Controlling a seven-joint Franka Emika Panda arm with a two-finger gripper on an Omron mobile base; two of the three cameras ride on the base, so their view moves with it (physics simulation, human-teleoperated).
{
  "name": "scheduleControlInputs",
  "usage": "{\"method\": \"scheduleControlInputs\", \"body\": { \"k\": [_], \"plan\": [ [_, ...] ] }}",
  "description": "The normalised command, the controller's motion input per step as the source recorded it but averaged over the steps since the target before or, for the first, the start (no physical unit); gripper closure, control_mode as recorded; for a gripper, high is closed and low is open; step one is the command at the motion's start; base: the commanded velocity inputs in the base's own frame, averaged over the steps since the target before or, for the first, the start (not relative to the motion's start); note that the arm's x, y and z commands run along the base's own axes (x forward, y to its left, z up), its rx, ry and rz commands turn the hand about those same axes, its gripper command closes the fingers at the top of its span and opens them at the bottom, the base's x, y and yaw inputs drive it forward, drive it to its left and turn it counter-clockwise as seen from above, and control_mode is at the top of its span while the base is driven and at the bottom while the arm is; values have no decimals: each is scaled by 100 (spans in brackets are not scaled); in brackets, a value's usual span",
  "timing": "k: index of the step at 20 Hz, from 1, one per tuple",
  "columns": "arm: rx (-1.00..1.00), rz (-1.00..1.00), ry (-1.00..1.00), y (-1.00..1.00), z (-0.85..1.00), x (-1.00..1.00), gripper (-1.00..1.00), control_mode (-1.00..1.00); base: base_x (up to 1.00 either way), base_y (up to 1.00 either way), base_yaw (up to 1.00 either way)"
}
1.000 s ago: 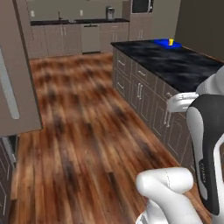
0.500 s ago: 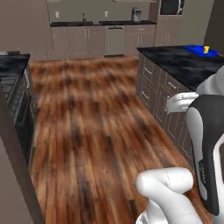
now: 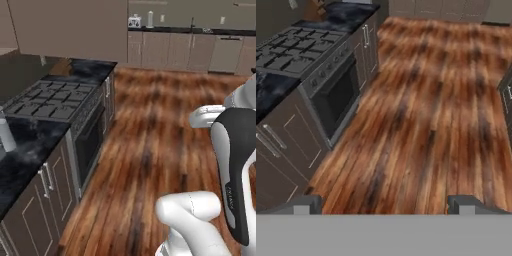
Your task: There is a tray on the dining counter. Grab the cup, mug, and pitcher and place them on the tray. The pitcher may be placed next to the tray if it cannot fit the tray.
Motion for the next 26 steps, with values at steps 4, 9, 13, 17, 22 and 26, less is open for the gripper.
{"method": "scheduleControlInputs", "body": {
  "k": [4,9,13,17,22,26],
  "plan": [
    [0,0,0,0,0,0,-100,100,52,-21,73],
    [0,0,0,0,0,0,-100,100,46,-7,75],
    [0,0,0,0,0,0,-100,100,45,-5,80],
    [0,0,0,0,0,0,-100,100,42,-7,80],
    [0,0,0,0,0,0,-100,100,47,-1,67],
    [0,0,0,0,0,0,-100,100,53,0,55]
  ]
}}
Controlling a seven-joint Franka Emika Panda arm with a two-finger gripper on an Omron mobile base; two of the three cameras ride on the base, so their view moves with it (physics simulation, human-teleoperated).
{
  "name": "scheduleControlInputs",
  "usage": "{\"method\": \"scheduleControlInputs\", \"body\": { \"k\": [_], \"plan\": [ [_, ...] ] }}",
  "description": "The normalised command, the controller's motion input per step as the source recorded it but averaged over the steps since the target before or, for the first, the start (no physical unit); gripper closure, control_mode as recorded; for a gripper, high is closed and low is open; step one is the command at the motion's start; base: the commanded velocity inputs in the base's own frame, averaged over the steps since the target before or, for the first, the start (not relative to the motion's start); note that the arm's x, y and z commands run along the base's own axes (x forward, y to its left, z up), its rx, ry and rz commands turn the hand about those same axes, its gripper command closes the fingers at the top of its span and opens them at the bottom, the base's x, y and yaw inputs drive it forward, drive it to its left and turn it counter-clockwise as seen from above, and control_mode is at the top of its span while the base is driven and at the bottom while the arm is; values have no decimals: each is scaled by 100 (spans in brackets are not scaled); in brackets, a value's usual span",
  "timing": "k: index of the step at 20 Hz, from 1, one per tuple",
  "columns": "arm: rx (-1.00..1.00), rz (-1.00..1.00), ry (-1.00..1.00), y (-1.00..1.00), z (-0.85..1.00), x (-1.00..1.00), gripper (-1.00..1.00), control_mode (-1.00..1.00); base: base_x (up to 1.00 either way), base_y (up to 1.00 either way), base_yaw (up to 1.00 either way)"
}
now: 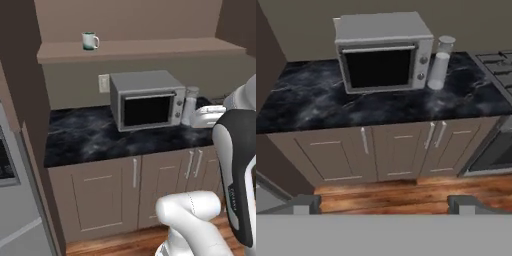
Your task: There is a tray on the dining counter. Grab the cup, mug, and pitcher and place them on the tray. The pitcher may be placed next to the tray if it cannot fit the tray.
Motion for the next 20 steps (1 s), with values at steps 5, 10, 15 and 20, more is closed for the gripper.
{"method": "scheduleControlInputs", "body": {
  "k": [5,10,15,20],
  "plan": [
    [0,0,0,0,0,0,-100,100,56,0,42],
    [0,0,0,0,0,0,-100,100,40,-1,29],
    [0,0,0,0,0,0,-100,100,23,-7,24],
    [0,0,0,0,0,0,-100,100,21,-11,16]
  ]
}}
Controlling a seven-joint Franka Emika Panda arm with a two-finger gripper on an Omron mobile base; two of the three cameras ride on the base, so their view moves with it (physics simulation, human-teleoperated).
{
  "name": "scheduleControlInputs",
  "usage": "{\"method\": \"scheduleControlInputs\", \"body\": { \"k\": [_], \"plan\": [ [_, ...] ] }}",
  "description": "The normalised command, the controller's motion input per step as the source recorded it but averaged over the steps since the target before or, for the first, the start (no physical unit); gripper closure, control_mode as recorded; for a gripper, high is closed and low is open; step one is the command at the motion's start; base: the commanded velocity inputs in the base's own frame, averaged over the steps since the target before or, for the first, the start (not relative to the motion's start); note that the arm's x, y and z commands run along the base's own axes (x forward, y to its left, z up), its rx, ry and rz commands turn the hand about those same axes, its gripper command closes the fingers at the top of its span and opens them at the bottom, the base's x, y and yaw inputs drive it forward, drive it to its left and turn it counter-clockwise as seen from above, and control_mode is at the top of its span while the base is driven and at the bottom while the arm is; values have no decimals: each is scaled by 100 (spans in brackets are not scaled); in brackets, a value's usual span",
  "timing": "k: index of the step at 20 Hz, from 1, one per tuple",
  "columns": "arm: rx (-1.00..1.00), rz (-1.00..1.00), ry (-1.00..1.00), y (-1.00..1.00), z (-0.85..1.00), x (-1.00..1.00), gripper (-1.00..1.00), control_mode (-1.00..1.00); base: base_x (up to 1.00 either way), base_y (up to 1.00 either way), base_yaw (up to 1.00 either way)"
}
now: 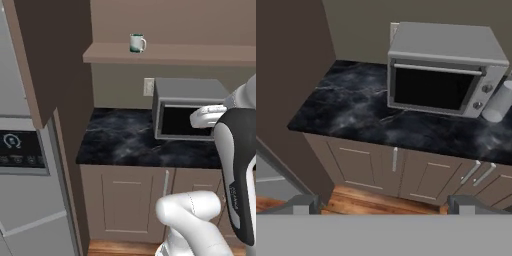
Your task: There is a tray on the dining counter. Grab the cup, mug, and pitcher and place them on the tray. The pitcher may be placed next to the tray if it cannot fit the tray.
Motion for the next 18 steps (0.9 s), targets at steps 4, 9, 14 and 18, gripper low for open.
{"method": "scheduleControlInputs", "body": {
  "k": [4,9,14,18],
  "plan": [
    [0,0,0,0,0,0,-100,100,16,-23,0],
    [0,0,0,0,0,0,-100,100,21,-22,-5],
    [0,0,0,0,0,0,-100,100,34,-18,-21],
    [0,0,0,0,0,0,-100,100,36,-24,-27]
  ]
}}
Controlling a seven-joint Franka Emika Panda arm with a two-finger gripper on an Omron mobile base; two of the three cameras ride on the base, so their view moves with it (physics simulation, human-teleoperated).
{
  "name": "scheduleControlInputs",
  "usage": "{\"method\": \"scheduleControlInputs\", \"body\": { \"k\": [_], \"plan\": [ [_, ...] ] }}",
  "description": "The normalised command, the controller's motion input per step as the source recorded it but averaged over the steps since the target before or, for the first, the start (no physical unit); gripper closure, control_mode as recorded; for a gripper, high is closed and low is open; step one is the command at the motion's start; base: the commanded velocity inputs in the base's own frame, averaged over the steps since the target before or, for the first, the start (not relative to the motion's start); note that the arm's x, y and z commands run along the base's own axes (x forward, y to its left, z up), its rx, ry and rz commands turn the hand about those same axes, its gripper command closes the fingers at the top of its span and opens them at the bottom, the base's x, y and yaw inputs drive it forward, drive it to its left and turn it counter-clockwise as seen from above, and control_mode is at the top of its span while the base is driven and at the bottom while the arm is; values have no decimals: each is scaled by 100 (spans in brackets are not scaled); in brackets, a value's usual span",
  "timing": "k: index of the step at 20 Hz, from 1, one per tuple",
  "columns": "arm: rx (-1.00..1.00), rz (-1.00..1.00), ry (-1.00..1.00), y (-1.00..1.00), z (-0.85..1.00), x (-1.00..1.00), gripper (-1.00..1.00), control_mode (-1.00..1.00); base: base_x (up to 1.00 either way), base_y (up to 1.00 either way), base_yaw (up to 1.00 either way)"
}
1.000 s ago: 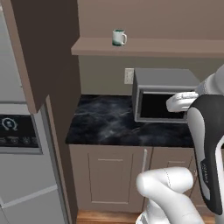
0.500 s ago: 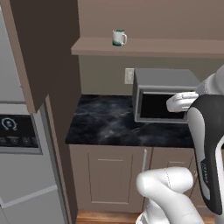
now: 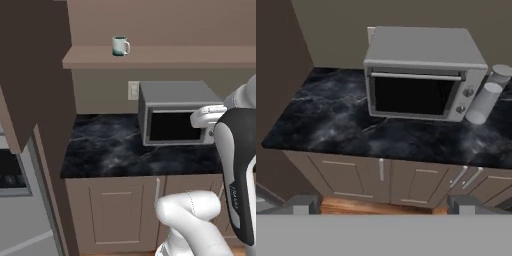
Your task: There is a tray on the dining counter. Grab the cup, mug, and pitcher and place them on the tray. The pitcher may be placed next to the tray if it cannot fit the tray.
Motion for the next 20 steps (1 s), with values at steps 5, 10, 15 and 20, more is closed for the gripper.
{"method": "scheduleControlInputs", "body": {
  "k": [5,10,15,20],
  "plan": [
    [0,0,0,0,0,0,-100,100,39,-16,-23],
    [0,0,0,0,0,0,-100,100,42,-20,-10],
    [0,0,0,0,0,0,-100,100,35,-27,-1],
    [0,0,0,0,0,0,-100,100,14,-24,0]
  ]
}}
